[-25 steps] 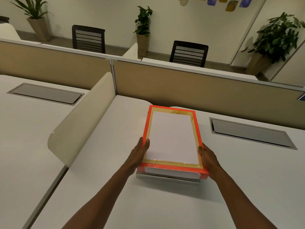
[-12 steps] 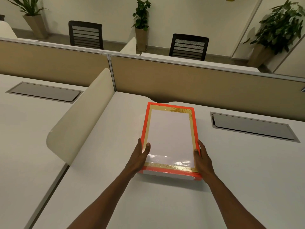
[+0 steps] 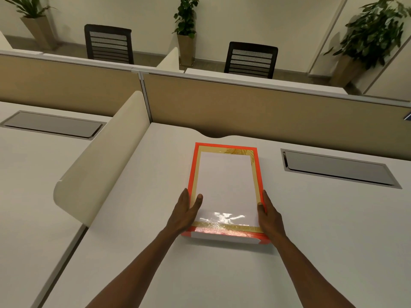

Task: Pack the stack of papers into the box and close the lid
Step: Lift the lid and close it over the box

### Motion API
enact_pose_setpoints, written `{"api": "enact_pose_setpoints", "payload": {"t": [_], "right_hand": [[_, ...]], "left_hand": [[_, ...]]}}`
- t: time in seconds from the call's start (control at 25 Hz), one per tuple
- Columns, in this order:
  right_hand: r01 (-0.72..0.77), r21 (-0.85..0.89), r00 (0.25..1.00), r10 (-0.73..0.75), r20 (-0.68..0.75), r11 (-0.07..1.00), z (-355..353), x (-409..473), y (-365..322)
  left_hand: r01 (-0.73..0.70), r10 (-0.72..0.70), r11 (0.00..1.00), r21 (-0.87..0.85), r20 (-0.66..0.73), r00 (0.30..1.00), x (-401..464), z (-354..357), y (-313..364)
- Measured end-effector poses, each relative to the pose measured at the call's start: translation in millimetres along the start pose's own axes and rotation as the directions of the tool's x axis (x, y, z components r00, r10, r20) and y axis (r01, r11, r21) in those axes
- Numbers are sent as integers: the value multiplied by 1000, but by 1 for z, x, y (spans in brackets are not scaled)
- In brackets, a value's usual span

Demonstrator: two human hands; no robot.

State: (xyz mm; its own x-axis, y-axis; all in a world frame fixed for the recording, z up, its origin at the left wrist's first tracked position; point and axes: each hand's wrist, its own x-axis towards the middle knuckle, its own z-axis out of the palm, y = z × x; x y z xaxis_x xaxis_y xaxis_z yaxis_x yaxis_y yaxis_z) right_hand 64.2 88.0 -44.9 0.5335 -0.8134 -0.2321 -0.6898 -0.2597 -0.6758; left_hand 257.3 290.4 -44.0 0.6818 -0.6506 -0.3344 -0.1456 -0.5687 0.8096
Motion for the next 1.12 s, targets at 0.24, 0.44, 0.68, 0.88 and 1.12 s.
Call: {"api": "enact_pose_setpoints", "payload": {"t": [0.24,0.44,0.68,0.88,1.12], "right_hand": [[326,-541,928,-372,27,775,7,7,-8],[311,-592,948,-289,135,743,2,42,-15],[318,-596,945,-295,140,738,-10,101,-51],[275,-648,954,-119,274,710,-23,157,-86],[219,-587,948,-26,318,779,-20,169,-82]], "left_hand": [[-319,410,683,656,17,912,28,2,11],[-292,315,654,697,100,944,47,17,2],[-284,339,658,697,63,939,52,24,-8],[-289,360,668,686,42,932,52,24,-11],[-282,349,708,647,26,937,59,24,-11]]}}
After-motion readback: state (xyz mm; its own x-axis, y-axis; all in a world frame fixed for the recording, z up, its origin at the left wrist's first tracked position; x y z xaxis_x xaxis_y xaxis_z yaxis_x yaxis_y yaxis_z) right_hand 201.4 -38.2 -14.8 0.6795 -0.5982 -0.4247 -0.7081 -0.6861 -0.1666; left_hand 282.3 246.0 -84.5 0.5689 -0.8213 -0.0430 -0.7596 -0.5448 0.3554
